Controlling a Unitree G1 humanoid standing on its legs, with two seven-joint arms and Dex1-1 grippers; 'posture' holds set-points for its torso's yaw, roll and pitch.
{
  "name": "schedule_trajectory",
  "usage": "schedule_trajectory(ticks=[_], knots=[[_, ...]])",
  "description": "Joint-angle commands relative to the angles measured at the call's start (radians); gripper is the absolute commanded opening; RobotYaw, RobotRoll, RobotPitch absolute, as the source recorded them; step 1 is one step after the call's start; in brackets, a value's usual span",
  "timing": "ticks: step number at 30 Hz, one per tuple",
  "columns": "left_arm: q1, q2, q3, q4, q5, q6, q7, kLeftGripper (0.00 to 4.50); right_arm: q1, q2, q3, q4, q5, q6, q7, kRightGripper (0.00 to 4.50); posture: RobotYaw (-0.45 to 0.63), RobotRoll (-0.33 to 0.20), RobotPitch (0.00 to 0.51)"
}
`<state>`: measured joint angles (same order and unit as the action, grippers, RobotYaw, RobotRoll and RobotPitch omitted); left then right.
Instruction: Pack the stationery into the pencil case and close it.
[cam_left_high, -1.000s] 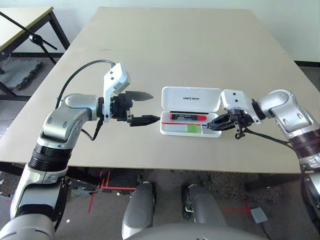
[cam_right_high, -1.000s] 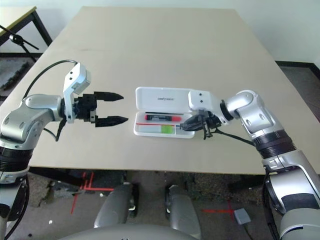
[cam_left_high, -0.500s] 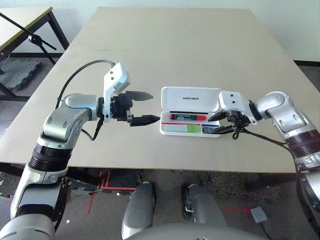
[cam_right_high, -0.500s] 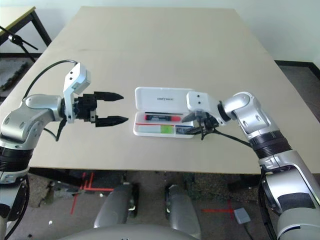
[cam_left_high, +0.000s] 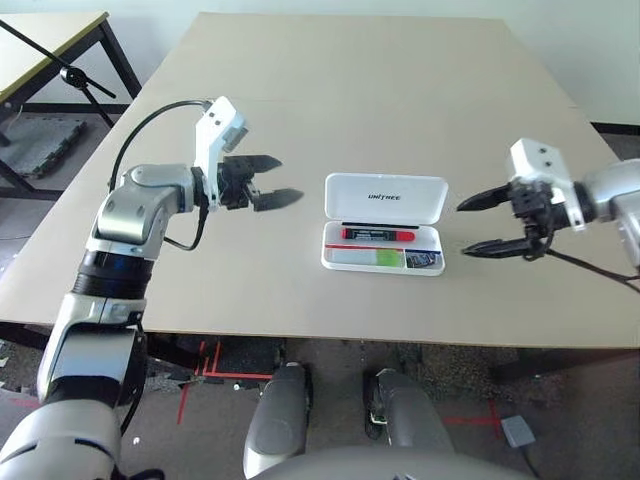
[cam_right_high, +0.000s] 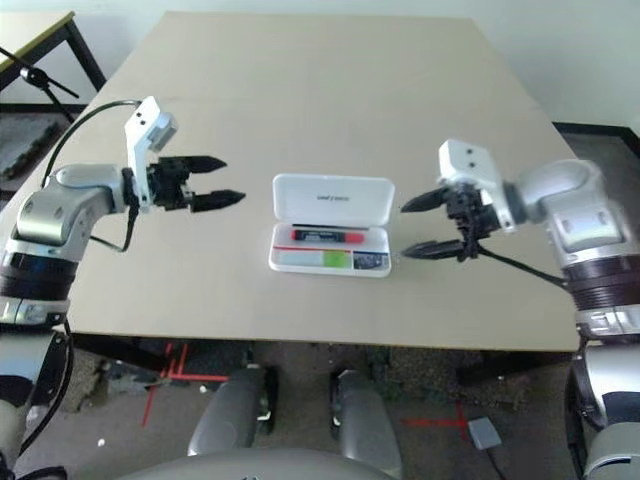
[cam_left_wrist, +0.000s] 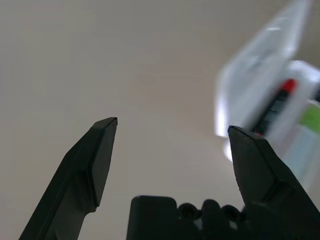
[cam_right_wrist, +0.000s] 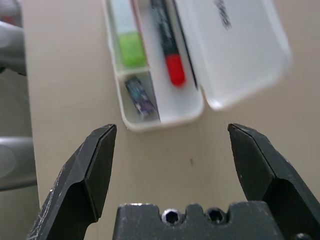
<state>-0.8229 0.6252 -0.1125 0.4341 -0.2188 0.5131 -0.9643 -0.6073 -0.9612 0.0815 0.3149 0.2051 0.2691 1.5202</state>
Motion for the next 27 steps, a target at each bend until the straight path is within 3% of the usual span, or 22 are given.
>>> schedule_trajectory(ticks=[1, 10, 19, 27], knots=[[-0.072, -0.026, -0.033, 0.194, 0.091, -0.071, 0.049, 3.50, 0.041, -0.043, -0.056, 0.004, 0.013, -0.003, -0.021, 4.50, 0.19, 0.000, 0.110], [-0.285, -0.158, -0.036, 0.568, 0.200, -0.291, 0.132, 0.03, 0.104, -0.068, -0.104, -0.017, 0.035, -0.002, -0.053, 4.50, 0.16, 0.000, 0.104], [-0.325, -0.278, -0.104, 0.646, 0.279, -0.424, 0.007, 0.03, 0.140, -0.057, -0.109, -0.054, 0.050, 0.010, -0.077, 4.50, 0.15, 0.000, 0.102], [-0.289, -0.258, -0.118, 0.482, 0.241, -0.391, -0.304, 0.03, 0.148, -0.059, -0.107, -0.050, 0.057, 0.005, -0.083, 4.50, 0.16, 0.000, 0.097]])
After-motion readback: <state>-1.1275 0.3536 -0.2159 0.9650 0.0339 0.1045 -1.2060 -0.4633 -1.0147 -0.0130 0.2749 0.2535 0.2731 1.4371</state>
